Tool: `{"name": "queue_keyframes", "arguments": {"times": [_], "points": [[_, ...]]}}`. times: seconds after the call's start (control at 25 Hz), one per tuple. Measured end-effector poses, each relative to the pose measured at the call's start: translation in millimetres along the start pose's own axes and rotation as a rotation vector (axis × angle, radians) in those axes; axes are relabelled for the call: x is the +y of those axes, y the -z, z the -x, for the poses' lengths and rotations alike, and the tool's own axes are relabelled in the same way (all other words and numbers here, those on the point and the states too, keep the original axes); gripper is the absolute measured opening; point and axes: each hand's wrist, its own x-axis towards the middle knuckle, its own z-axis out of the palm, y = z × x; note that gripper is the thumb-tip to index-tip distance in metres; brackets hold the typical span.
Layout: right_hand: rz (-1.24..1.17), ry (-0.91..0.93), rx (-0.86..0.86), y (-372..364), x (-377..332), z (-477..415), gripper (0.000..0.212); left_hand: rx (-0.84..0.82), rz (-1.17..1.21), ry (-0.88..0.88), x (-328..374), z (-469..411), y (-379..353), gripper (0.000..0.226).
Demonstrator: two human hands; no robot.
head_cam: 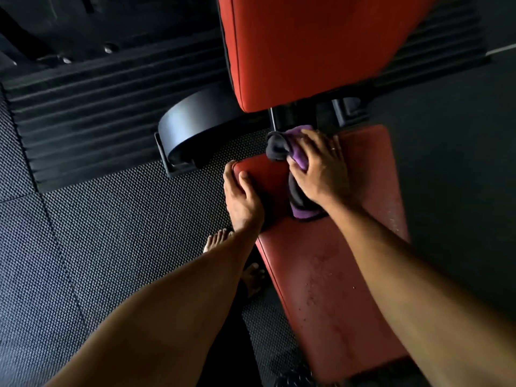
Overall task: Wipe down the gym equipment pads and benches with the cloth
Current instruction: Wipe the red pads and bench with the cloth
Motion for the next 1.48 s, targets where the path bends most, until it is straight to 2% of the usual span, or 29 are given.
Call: {"name": "queue_keyframes", "arguments": {"times": [0.12, 0.24, 0.4, 0.52, 0.6, 0.72, 0.84, 0.96, 1.08, 1.12, 1.24, 1.32, 1.48], "points": [[-0.034, -0.132, 0.043, -14.0, -49.7, 0.9, 0.048, -0.007, -0.035, 0.005, 0.8, -1.0, 1.4, 0.062], [-0.141, 0.036, -0.027, -11.7, -71.6, 28.1, 0.055, -0.065, -0.025, 0.064, 2.6, -2.2, 2.8, 0.055], [-0.081, 0.142, -0.094, 7.7, -23.3, 96.0, 0.059, -0.088, -0.055, 0.047, 7.2, 0.1, 6.0, 0.055], [-0.04, -0.065, -0.076, 15.8, -0.1, 95.3, 0.063, -0.065, -0.066, 0.021, 7.0, 0.2, 5.7, 0.06], [-0.037, -0.236, 0.001, 7.7, -17.2, 58.7, 0.06, -0.092, -0.101, -0.01, 6.6, -1.1, 5.4, 0.061], [-0.131, -0.213, 0.047, -9.0, -65.0, 9.7, 0.058, -0.095, -0.287, -0.036, 12.6, -0.1, 7.0, 0.061], [-0.155, -0.126, -0.002, -11.4, -76.9, 49.8, 0.058, -0.086, -0.49, -0.12, 13.7, -4.2, 16.0, 0.075], [-0.078, -0.075, -0.04, 4.2, -47.0, 120.8, 0.062, -0.113, -0.612, -0.294, 13.7, -9.8, 22.8, 0.065], [0.02, -0.169, -0.015, 16.0, -7.8, 120.7, 0.057, -0.179, -0.773, -0.619, 17.3, -14.1, 23.5, 0.054], [0.062, -0.226, 0.007, 15.5, 1.8, 103.8, 0.055, -0.203, -0.782, -0.67, 18.8, -17.1, 22.7, 0.052], [0.053, -0.327, 0.097, 5.6, 5.4, 29.6, 0.05, -0.23, -0.796, -0.723, 25.2, -21.1, 18.4, 0.05], [-0.007, -0.311, 0.108, -2.6, -16.4, 1.5, 0.053, -0.28, -0.821, -0.773, 30.8, -24.7, 10.3, 0.051], [-0.023, -0.223, -0.011, -0.1, -42.9, 57.5, 0.066, -0.308, -0.889, -0.765, 38.0, -23.9, 2.5, 0.055]]}}
